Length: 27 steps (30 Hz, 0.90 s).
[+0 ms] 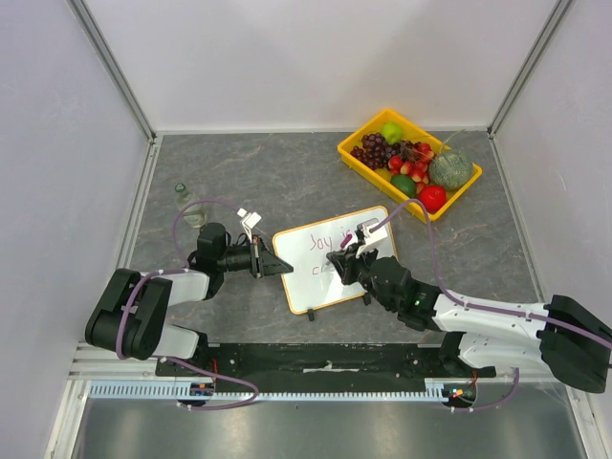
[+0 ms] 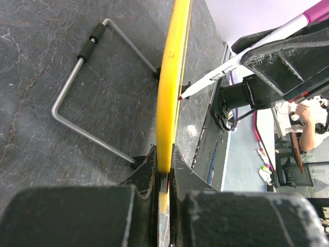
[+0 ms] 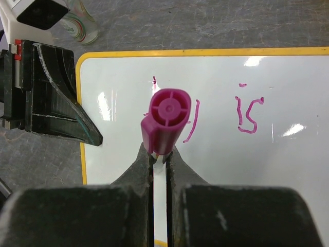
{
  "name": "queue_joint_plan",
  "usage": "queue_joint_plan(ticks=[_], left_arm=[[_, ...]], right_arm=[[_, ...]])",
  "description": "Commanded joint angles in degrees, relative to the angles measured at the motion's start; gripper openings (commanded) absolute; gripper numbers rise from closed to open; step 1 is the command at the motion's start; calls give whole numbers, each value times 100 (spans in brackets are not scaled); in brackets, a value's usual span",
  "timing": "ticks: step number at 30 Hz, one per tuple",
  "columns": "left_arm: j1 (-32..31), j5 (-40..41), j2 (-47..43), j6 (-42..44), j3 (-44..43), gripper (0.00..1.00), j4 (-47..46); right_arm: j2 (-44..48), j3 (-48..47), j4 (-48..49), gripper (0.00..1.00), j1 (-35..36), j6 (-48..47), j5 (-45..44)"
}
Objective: Write a sentence on the whiteboard
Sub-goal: Write on the whiteboard at the whiteboard stand.
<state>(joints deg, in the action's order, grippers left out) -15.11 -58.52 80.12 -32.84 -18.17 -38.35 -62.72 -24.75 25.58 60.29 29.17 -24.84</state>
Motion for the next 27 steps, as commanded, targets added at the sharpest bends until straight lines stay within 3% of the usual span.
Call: queue_joint_plan(ticks=[1, 8, 27], left_arm=[[0, 315, 101, 85, -55, 2, 100], [0, 315, 109, 85, -55, 2, 108], [-9, 306, 101, 93, -55, 2, 108]], right_arm=[[119, 137, -247, 0, 18, 1, -196], [348, 94, -352, 0, 9, -78, -530], [-38, -478, -80, 0, 9, -175, -434]])
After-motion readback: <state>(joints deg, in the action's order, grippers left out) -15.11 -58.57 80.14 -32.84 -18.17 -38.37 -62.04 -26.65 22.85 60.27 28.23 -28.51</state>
